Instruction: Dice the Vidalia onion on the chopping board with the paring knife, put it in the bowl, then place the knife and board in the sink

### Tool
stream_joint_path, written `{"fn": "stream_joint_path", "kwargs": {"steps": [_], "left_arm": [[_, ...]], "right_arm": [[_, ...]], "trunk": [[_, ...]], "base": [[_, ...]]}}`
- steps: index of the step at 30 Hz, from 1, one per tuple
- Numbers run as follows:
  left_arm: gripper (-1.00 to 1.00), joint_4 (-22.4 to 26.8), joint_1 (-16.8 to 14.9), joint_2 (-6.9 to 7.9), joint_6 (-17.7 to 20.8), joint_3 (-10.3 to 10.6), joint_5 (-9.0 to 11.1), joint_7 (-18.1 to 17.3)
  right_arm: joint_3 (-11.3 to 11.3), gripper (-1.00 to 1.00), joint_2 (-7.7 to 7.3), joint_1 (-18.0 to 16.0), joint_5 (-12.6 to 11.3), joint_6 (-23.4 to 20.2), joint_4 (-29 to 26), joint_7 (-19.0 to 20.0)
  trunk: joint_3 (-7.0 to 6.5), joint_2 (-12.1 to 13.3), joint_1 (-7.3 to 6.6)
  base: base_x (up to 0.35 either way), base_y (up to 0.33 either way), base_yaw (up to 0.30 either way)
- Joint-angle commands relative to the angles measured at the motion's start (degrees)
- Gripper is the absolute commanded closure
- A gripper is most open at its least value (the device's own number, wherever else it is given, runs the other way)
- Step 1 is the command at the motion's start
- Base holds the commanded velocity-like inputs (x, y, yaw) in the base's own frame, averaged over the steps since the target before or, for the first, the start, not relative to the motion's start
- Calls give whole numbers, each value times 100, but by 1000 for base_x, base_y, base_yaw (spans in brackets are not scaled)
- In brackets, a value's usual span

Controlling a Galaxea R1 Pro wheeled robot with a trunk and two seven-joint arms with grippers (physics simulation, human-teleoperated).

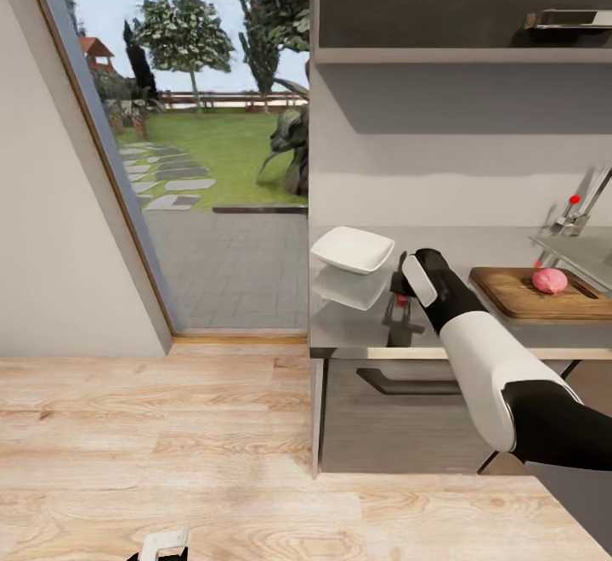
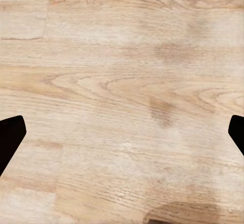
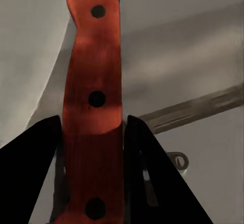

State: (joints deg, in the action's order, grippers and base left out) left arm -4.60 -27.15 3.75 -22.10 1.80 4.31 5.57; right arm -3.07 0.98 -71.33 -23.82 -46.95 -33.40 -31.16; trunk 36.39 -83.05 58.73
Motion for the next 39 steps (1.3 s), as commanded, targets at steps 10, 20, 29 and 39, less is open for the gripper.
{"fn": "stream_joint_path", "kwargs": {"steps": [10,20,29,39], "left_arm": [[-100,-24,-10,0,-40,22,43,-3],[-100,-24,-10,2,-40,22,43,-5],[-100,-24,-10,0,-41,22,43,-12],[-100,-24,-10,-5,-41,22,43,-12]], "right_arm": [[-27,100,-10,-4,-61,-49,-345,-198],[-27,100,-10,-4,-55,-289,-765,-214],[-52,100,-17,-4,-40,-399,-1034,-215],[-57,100,-13,-4,-35,-403,-1054,-308]], "trunk": [[5,-3,0],[5,-3,0],[5,-3,0],[-54,-3,0]], "base": [[0,0,0],[0,0,0],[0,0,0],[-92,-24,0]]}}
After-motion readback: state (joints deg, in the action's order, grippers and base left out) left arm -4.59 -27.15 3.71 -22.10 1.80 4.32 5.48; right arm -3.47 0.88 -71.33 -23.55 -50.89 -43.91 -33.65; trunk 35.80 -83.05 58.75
